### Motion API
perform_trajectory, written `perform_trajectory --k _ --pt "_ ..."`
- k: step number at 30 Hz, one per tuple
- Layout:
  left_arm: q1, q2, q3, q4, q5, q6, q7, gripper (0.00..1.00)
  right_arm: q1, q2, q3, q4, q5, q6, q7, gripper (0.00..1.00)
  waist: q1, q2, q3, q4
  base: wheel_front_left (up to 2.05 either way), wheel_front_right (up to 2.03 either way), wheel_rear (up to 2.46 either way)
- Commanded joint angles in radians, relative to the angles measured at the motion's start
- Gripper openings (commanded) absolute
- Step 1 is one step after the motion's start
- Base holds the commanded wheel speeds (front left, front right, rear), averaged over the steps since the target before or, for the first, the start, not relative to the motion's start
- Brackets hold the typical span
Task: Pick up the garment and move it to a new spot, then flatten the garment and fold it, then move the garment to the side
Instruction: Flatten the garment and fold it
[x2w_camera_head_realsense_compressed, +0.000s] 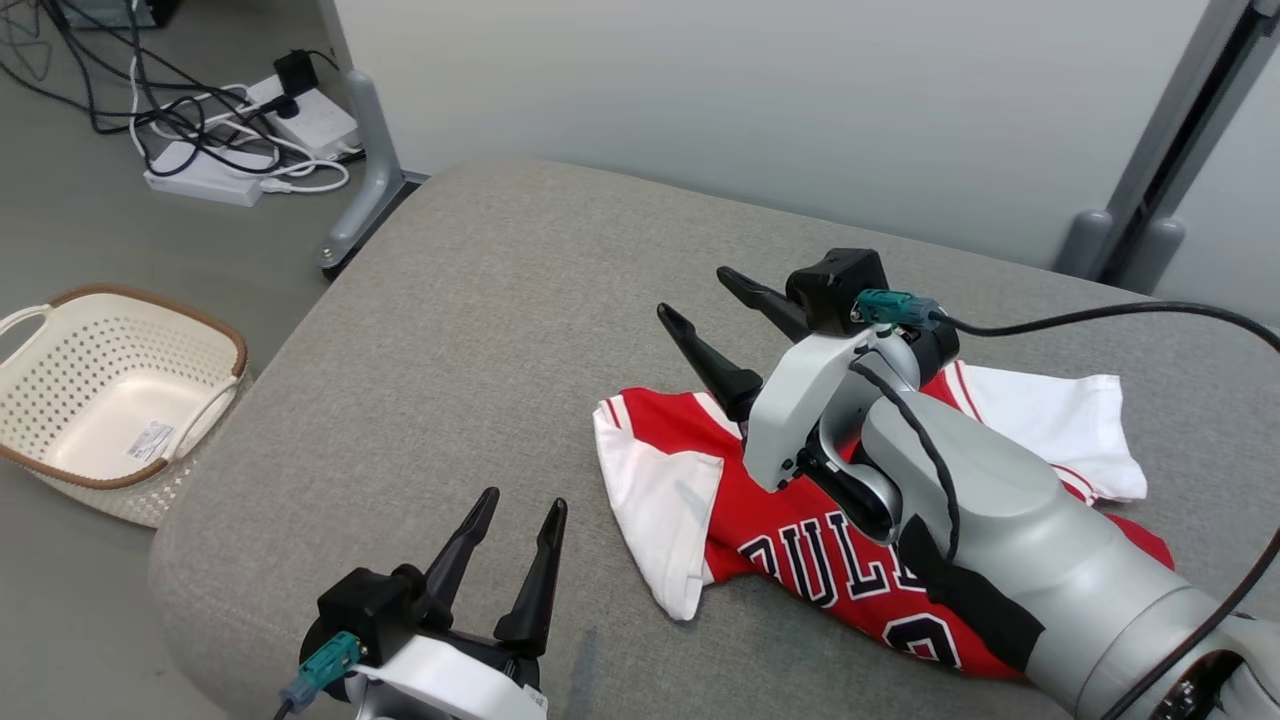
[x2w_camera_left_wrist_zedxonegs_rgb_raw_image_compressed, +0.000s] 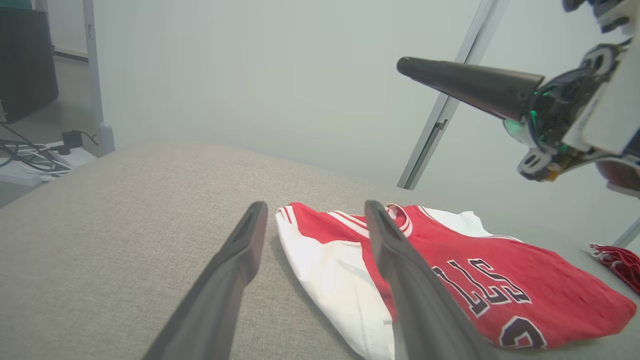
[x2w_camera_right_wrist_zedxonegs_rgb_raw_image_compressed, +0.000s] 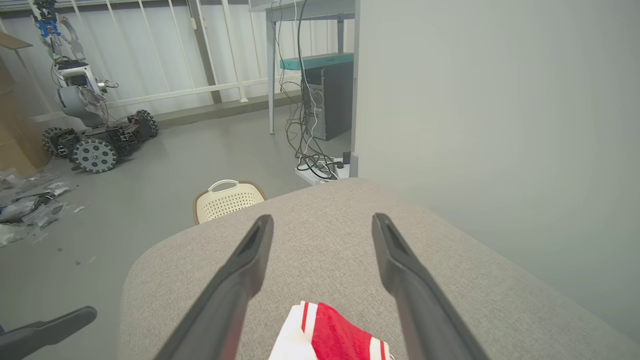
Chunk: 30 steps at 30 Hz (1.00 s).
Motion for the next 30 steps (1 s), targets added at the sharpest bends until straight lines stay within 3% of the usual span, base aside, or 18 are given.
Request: perform_trajectory --k 1,7,12,17,21,25,30 --pt "-0.016 0.005 0.009 -0.005 0.006 -0.001 -0.001 1.00 -0.011 -0.011 0.002 0.006 0.018 0.000 -0.016 1.00 0.0000 0.0000 -0.009 -0.032 0.00 0.00 0.00" --pt "-0.020 0.005 0.044 -0.024 0.021 -0.001 -0.001 1.00 -0.018 -0.085 -0.028 -0.031 -0.013 0.000 -0.033 1.00 0.0000 0.0000 -0.027 -0.130 0.00 0.00 0.00" --pt "-0.025 0.005 0.070 -0.044 0.016 -0.001 -0.001 1.00 0.061 -0.164 -0.176 -0.131 -0.101 0.000 -0.030 1.00 0.0000 0.0000 -0.032 -0.195 0.00 0.00 0.00" --pt "-0.034 0.005 0.090 -0.066 0.013 -0.001 -0.001 1.00 0.235 -0.243 -0.417 -0.272 -0.246 0.000 -0.031 1.00 0.0000 0.0000 -0.028 -0.262 0.00 0.00 0.00" --pt "-0.032 0.005 0.101 -0.074 0.018 -0.001 -0.001 1.00 0.386 -0.256 -0.589 -0.326 -0.341 0.000 -0.030 1.00 0.0000 0.0000 -0.025 -0.302 0.00 0.00 0.00" --pt "-0.025 0.005 0.099 -0.074 0.021 -0.001 -0.001 1.00 0.517 -0.224 -0.743 -0.340 -0.390 0.000 -0.029 1.00 0.0000 0.0000 -0.022 -0.330 0.00 0.00 0.00" --pt "-0.014 0.005 0.093 -0.070 0.026 -0.001 -0.001 1.00 0.622 -0.178 -0.864 -0.338 -0.436 0.000 -0.029 1.00 0.0000 0.0000 -0.021 -0.344 0.00 0.00 0.00"
